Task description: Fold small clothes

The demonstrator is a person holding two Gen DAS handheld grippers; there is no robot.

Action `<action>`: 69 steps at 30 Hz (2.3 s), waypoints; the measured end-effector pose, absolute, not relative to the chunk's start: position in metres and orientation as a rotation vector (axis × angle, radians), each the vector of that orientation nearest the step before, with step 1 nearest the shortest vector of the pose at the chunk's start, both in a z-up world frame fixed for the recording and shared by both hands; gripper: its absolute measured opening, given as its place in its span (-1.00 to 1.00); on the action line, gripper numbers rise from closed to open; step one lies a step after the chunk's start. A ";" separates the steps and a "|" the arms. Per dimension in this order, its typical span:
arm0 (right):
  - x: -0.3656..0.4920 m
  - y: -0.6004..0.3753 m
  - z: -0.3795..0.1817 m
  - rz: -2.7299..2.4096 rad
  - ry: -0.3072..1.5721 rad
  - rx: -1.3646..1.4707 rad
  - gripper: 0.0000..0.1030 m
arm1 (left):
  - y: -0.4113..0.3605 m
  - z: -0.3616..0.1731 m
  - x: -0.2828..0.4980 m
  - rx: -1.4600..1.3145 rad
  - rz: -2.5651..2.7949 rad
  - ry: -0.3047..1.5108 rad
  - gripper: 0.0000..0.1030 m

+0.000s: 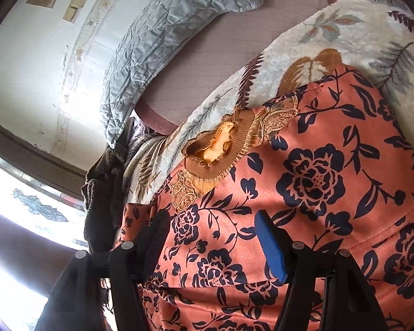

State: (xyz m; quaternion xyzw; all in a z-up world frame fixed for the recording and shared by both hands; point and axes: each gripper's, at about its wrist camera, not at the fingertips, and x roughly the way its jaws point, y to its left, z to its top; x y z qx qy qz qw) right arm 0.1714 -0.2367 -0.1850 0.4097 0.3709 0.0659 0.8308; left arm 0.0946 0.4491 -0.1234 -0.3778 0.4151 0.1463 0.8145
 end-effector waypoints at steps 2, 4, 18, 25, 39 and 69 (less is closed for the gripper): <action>0.174 -0.235 -0.186 0.138 0.789 0.856 0.30 | 0.455 -0.134 0.113 -0.887 0.285 0.882 0.06; 0.176 -0.234 -0.187 0.137 0.790 0.851 0.30 | 0.455 -0.146 0.131 -0.936 0.263 0.894 -0.14; 0.191 -0.238 -0.196 0.124 0.807 0.831 0.30 | 0.453 -0.209 0.184 -1.083 0.326 0.903 -0.19; 0.191 -0.242 -0.190 0.086 0.765 0.789 0.08 | 0.445 -0.206 0.207 -0.973 0.372 0.876 -0.82; 0.163 -0.286 -0.157 0.031 0.637 0.870 -0.01 | 0.136 -0.048 0.194 -0.211 -0.138 0.850 -0.88; 0.207 -0.248 -0.223 0.065 0.956 0.645 -0.06 | 0.143 -0.148 0.169 -0.196 0.003 0.911 0.56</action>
